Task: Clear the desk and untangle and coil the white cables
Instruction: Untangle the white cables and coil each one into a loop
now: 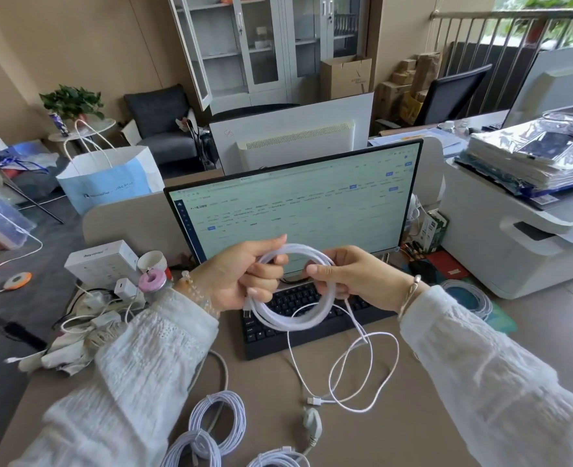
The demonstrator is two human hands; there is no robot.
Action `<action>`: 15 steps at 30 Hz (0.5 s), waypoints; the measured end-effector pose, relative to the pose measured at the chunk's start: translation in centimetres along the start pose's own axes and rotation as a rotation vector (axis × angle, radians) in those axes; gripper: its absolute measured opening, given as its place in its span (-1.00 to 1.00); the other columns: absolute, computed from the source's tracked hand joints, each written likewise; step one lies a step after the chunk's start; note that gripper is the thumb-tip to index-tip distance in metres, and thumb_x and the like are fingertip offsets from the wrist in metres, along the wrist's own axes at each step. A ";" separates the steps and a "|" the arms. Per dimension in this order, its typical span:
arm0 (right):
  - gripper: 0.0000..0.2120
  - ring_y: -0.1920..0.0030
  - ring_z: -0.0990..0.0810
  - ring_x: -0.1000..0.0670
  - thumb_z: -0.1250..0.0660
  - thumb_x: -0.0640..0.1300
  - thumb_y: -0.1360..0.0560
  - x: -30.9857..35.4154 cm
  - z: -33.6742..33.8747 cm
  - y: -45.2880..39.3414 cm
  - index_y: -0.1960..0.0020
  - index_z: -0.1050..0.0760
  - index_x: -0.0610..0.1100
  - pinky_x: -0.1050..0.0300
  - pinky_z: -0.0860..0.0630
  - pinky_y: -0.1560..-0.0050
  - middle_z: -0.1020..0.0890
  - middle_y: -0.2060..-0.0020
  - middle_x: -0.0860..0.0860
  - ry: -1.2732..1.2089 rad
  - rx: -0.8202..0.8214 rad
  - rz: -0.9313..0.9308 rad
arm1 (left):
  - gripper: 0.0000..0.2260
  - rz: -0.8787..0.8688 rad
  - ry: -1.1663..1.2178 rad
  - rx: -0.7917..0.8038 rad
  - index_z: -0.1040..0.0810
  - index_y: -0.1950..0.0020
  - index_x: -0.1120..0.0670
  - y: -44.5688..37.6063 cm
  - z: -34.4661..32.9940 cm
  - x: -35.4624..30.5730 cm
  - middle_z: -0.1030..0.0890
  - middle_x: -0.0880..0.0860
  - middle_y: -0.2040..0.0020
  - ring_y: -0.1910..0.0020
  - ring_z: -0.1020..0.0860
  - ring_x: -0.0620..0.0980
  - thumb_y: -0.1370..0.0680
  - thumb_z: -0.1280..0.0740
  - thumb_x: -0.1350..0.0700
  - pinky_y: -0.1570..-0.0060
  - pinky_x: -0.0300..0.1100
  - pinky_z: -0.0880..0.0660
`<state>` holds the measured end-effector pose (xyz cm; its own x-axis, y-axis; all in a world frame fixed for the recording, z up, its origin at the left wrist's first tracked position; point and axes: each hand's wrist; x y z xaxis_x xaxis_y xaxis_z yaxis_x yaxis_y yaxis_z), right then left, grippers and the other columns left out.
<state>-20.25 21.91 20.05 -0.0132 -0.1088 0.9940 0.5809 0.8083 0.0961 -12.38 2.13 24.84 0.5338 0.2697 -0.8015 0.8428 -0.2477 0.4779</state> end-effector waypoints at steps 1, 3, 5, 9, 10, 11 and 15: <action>-0.69 0.40 -0.35 0.01 -0.41 -0.03 -0.44 -0.6 0.1 0.0 -0.04 -0.58 -0.25 0.20 -0.34 0.37 -0.60 0.27 -0.09 -0.043 -0.010 0.002 | -0.71 -0.038 0.036 -0.017 -0.36 0.29 0.09 0.1 0.3 -0.4 -0.16 -0.11 0.57 0.68 -0.14 -0.21 -0.53 -0.23 -0.07 0.66 -0.35 -0.10; -0.65 0.33 -0.49 -0.04 -0.45 -0.06 -0.43 -1.9 0.1 0.1 -0.13 -0.56 -0.24 0.11 -0.53 0.23 -0.64 0.10 -0.13 -0.065 -0.047 -0.010 | -0.71 -0.122 0.090 -0.060 -0.35 0.28 0.09 0.3 1.1 -1.4 -0.17 -0.11 0.58 0.69 -0.15 -0.21 -0.56 -0.21 -0.06 0.69 -0.35 -0.08; -0.68 0.17 -0.62 -0.13 -0.47 -0.13 -0.42 -3.4 -0.1 0.2 -0.13 -0.57 -0.23 -0.01 -0.61 -0.02 -0.67 0.02 -0.18 -0.024 -0.109 -0.055 | -0.70 -0.204 0.130 -0.097 -0.34 0.28 0.08 0.5 1.8 -2.4 -0.18 -0.11 0.59 0.70 -0.15 -0.21 -0.58 -0.18 -0.06 0.70 -0.35 -0.09; -0.85 0.13 -0.66 -0.09 -0.47 -0.28 -0.43 -6.8 -0.8 0.0 0.02 -0.57 -0.21 -0.13 -0.56 -0.14 -0.69 0.13 -0.21 0.104 -0.206 -0.080 | -0.67 -0.382 0.234 -0.168 -0.34 0.26 0.08 0.4 2.8 -4.2 -0.19 -0.10 0.59 0.68 -0.15 -0.20 -0.64 -0.13 -0.07 0.68 -0.36 -0.11; -0.86 0.15 -0.67 -0.05 -0.48 -0.27 -0.41 -7.7 -0.9 0.0 0.06 -0.58 -0.16 -0.10 -0.56 -0.13 -0.70 0.16 -0.15 0.177 -0.233 -0.084 | -0.66 -0.425 0.268 -0.195 -0.34 0.26 0.08 0.3 3.0 -4.4 -0.18 -0.10 0.59 0.67 -0.15 -0.20 -0.64 -0.13 -0.07 0.67 -0.35 -0.11; -0.87 0.16 -0.68 -0.01 -0.49 -0.25 -0.40 -8.4 -1.1 0.0 0.11 -0.58 -0.11 -0.08 -0.57 -0.11 -0.71 0.19 -0.09 0.257 -0.263 -0.094 | -0.66 -0.463 0.305 -0.222 -0.34 0.26 0.08 0.3 3.3 -4.6 -0.18 -0.11 0.58 0.67 -0.14 -0.20 -0.64 -0.14 -0.07 0.66 -0.35 -0.11; -0.84 0.21 -0.69 -0.01 -0.46 -0.24 -0.39 -10.5 -1.7 0.4 0.24 -0.54 -0.03 -0.06 -0.59 -0.04 -0.71 0.30 -0.01 0.392 -0.352 -0.106 | -0.64 -0.562 0.418 -0.292 -0.38 0.28 0.08 0.1 4.3 -4.8 -0.17 -0.11 0.55 0.63 -0.12 -0.17 -0.64 -0.15 -0.09 0.62 -0.34 -0.12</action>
<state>-18.47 22.36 9.58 0.1792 -0.4419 0.8790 0.8315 0.5455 0.1048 -15.20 -3.14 27.19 -0.0485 0.6269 -0.7776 0.9489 0.2720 0.1601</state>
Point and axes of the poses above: each hand's wrist, its own y-axis away from the middle knuckle, its own z-axis out of the back of the hand, x = y × z
